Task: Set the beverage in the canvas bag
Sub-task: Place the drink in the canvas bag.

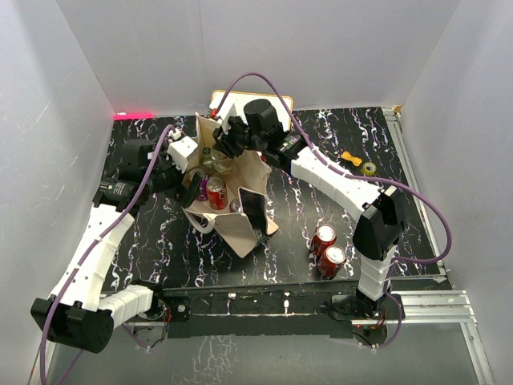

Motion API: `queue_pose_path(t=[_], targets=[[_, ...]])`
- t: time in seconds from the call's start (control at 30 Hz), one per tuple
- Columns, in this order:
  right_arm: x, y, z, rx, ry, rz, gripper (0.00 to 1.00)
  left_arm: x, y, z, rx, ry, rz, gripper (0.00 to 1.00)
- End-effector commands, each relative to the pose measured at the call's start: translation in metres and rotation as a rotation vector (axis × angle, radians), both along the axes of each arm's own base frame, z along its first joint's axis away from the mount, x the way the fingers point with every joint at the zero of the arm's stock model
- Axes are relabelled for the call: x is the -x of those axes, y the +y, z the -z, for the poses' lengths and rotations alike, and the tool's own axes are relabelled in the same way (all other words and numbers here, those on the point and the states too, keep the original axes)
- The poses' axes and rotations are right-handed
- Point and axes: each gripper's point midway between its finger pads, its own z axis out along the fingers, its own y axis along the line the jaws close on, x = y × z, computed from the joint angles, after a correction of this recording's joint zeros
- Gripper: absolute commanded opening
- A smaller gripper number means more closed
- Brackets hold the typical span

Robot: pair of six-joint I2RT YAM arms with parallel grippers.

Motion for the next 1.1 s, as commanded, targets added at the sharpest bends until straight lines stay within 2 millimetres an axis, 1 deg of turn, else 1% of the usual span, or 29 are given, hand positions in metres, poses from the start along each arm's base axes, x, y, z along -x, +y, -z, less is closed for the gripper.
queue_pose_path(t=[0.0,0.1,0.3,0.4,0.53,0.67,0.73,0.87,1.0,1.07], targets=[[0.005,-0.001,-0.071,-0.141,-0.213,-0.036,0.08,0.012,-0.006,0.006,0.003,0.009,0.083,0.97],[0.006,-0.002,-0.063,-0.13,-0.199,-0.041,0.08,0.014,-0.006,0.009,-0.005,0.014,0.095,0.97],[0.006,0.002,-0.049,-0.101,-0.175,-0.057,0.08,0.016,-0.006,0.01,-0.003,0.023,0.092,0.97],[0.006,0.003,-0.037,-0.072,-0.161,-0.073,0.08,0.018,-0.004,0.012,-0.015,0.014,0.099,0.97],[0.005,0.008,-0.016,-0.035,-0.13,-0.094,0.08,0.016,-0.003,0.011,-0.022,-0.002,0.102,0.97],[0.0,0.013,-0.002,-0.033,-0.112,-0.092,0.08,0.015,-0.005,0.009,-0.006,0.004,0.099,0.97],[-0.004,0.016,0.007,-0.026,-0.097,-0.088,0.08,0.015,-0.007,0.009,-0.002,0.002,0.104,0.97],[-0.005,0.023,0.021,-0.027,-0.074,-0.106,0.08,0.011,-0.006,0.007,-0.009,-0.016,0.101,0.97],[-0.009,0.032,0.028,-0.045,-0.072,-0.116,0.08,0.008,-0.006,0.009,-0.008,-0.006,0.091,0.97],[-0.014,0.035,0.029,-0.052,-0.084,-0.104,0.08,0.007,-0.006,0.009,-0.004,-0.004,0.084,0.97]])
